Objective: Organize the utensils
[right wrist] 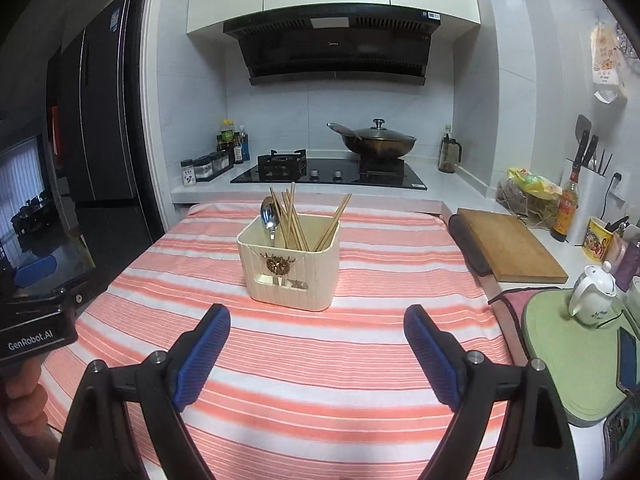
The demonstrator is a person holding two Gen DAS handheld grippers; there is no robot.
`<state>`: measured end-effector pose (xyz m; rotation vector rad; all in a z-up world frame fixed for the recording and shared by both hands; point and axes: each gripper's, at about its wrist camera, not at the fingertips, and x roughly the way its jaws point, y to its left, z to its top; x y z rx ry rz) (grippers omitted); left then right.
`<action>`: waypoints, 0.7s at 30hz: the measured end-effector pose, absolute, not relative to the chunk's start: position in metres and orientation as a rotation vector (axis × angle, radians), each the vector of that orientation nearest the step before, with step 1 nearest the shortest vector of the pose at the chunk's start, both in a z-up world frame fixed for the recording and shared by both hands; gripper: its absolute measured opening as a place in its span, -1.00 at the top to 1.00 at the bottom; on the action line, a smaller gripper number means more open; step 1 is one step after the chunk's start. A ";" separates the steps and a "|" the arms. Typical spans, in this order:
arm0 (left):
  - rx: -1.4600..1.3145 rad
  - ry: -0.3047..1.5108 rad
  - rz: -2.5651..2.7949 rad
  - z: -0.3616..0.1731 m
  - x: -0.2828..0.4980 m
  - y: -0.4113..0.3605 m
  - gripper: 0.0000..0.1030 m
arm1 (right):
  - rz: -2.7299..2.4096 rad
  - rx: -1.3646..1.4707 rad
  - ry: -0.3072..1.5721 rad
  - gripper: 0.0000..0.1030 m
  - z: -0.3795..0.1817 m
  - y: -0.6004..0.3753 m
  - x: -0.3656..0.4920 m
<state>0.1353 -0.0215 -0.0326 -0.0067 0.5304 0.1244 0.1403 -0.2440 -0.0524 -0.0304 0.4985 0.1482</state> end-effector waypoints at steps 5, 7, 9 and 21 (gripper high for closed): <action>0.010 0.530 0.130 -0.022 0.123 -0.021 -0.99 | 0.149 -0.022 0.502 -0.75 -0.041 -0.238 0.126; 0.020 0.526 0.131 -0.020 0.120 -0.023 -0.99 | 0.153 -0.018 0.498 -0.75 -0.038 -0.236 0.123; 0.025 0.539 0.120 -0.019 0.118 -0.024 -0.99 | 0.160 -0.024 0.491 -0.75 -0.035 -0.234 0.118; -0.004 0.546 0.113 -0.015 0.114 -0.019 -0.99 | 0.208 -0.038 0.480 -0.75 -0.024 -0.219 0.106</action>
